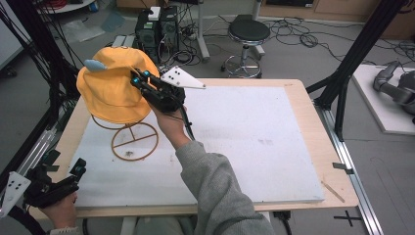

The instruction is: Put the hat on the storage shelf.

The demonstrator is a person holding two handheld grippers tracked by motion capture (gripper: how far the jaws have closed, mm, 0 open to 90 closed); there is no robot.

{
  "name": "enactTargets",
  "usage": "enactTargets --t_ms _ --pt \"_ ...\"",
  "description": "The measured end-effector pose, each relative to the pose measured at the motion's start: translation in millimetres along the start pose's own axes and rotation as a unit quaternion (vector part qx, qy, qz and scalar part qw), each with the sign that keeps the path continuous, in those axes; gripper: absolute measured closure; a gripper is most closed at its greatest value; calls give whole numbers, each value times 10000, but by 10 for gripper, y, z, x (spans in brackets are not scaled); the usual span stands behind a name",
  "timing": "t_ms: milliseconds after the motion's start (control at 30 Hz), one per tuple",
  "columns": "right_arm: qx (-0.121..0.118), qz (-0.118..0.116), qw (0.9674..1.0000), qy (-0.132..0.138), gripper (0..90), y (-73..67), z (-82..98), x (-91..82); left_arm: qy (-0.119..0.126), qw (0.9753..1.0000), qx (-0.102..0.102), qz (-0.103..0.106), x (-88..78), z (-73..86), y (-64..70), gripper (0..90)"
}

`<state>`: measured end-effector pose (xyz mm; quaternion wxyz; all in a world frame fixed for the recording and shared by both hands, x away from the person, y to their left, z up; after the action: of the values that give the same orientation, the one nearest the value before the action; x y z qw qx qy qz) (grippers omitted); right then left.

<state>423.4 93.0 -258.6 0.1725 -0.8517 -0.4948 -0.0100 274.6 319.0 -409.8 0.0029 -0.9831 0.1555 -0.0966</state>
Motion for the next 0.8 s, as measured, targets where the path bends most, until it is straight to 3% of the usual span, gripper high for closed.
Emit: enactTargets --t_ms 500,800 --pt "-47 95 9998 -146 795 33 96 68 7 10000 -14 -53 -16 -1 -31 44" --pt "-68 73 9999 -118 670 26 107 86 6 10000 -17 -46 -15 1 -30 44"
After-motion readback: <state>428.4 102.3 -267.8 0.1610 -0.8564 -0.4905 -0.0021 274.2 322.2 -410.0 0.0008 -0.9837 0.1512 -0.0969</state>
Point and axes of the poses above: each handheld gripper's, and its own axes: x roughly forward along the jaws, z roughly out of its underside, y roughly to its right, the point moved 8 cm from there along x, roughly forward along the jaws, and after that the axes turned 11 degrees about x, right-handed, at the moved point
